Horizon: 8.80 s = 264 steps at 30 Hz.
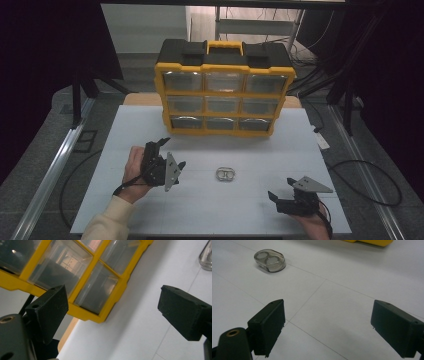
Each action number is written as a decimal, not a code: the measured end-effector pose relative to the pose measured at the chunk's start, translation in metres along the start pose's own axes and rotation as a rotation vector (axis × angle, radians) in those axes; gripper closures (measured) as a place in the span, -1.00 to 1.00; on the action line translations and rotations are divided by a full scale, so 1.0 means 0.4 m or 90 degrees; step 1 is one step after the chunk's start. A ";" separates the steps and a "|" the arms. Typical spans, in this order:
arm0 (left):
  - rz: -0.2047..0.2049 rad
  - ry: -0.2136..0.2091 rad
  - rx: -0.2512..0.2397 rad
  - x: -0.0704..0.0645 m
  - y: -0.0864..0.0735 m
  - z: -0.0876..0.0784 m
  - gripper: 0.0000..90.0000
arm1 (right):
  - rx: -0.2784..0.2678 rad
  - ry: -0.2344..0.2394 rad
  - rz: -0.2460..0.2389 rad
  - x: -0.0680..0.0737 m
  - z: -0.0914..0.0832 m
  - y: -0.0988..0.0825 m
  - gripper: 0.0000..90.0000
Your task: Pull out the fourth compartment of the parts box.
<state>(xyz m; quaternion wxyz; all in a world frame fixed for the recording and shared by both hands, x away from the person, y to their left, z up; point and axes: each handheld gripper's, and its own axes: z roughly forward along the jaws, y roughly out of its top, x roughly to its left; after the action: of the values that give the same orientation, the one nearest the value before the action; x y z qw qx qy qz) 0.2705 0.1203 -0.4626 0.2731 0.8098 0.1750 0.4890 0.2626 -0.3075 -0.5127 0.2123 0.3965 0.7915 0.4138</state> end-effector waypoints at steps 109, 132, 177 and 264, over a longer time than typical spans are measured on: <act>0.048 0.069 0.020 0.126 0.094 0.184 -0.74 | 0.018 -0.006 -0.001 -0.002 0.008 -0.004 -0.72; 0.058 0.075 0.034 0.138 0.095 0.227 -0.73 | 0.020 -0.005 -0.001 -0.002 0.008 -0.006 -0.71; 0.077 0.115 0.036 0.156 0.093 0.286 -0.71 | 0.024 -0.007 0.004 -0.009 0.010 -0.008 -0.71; 0.122 0.246 0.022 0.144 0.092 0.290 0.47 | 0.037 -0.015 0.009 -0.012 0.011 -0.011 -0.71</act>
<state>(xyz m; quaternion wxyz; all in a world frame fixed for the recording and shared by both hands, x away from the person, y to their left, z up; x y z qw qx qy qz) 0.4003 0.0913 -0.4431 0.1725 0.7185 0.1546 0.6558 0.2662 -0.3107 -0.5190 0.2071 0.4127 0.7978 0.3877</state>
